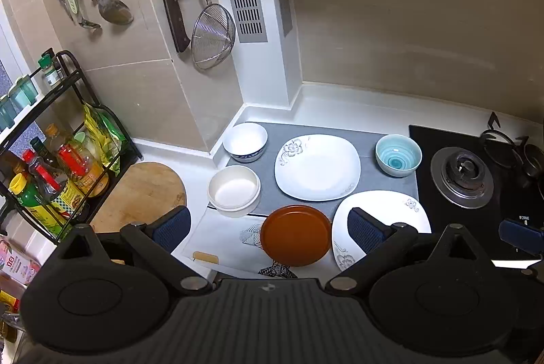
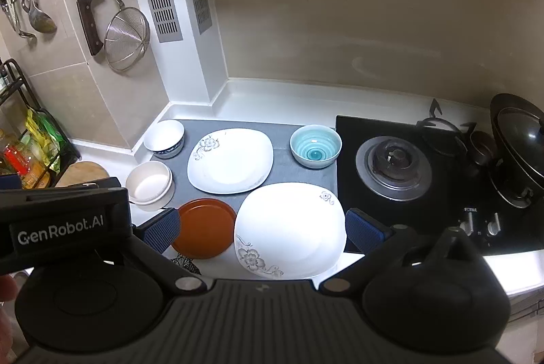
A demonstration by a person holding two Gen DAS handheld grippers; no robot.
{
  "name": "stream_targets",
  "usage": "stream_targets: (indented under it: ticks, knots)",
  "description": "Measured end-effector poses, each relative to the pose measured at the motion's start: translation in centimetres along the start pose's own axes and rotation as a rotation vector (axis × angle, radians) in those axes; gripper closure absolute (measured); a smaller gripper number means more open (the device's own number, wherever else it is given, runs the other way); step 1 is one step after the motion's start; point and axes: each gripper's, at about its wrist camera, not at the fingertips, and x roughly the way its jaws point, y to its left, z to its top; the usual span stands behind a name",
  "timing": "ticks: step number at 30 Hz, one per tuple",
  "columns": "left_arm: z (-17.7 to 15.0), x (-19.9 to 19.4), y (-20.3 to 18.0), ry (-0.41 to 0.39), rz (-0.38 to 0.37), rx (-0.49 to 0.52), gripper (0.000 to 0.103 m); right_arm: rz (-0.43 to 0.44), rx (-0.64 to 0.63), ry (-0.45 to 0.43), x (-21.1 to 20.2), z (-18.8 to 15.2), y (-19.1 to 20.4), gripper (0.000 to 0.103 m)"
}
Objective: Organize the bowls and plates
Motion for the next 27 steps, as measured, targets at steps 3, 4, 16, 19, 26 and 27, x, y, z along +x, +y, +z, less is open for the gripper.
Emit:
stream_targets:
  ticks: [3, 4, 16, 19, 26, 27]
  knots:
    - [-0.2, -0.1, -0.2, 0.008, 0.002, -0.002, 0.004, 0.007, 0.002, 0.009, 0.0, -0.3, -0.4, 0.0]
    - [-0.3, -0.1, -0.3, 0.008, 0.003, 0.001, 0.004, 0.008, 0.002, 0.008, 0.0, -0.4, -0.5, 0.0]
    - [-0.7, -0.1, -1.1, 0.013, -0.001, 0.019, 0.003, -0.006, 0.01, 0.013, 0.0, -0.8, -1.6, 0.0]
    - [-0.8, 0.1, -1.0, 0.019, -0.008, 0.02, 0.002, -0.005, 0.012, 0.019, 0.1, -0.9, -1.8, 0.0]
    - [-0.9, 0.6, -0.8, 0.023, -0.005, 0.026, 0.0, -0.006, 0.012, 0.028, 0.5, -0.8, -1.7, 0.0]
    - [-1.0, 0.6, -0.9, 0.023, -0.004, 0.027, 0.0, -0.009, 0.011, 0.028, 0.5, -0.8, -1.6, 0.0]
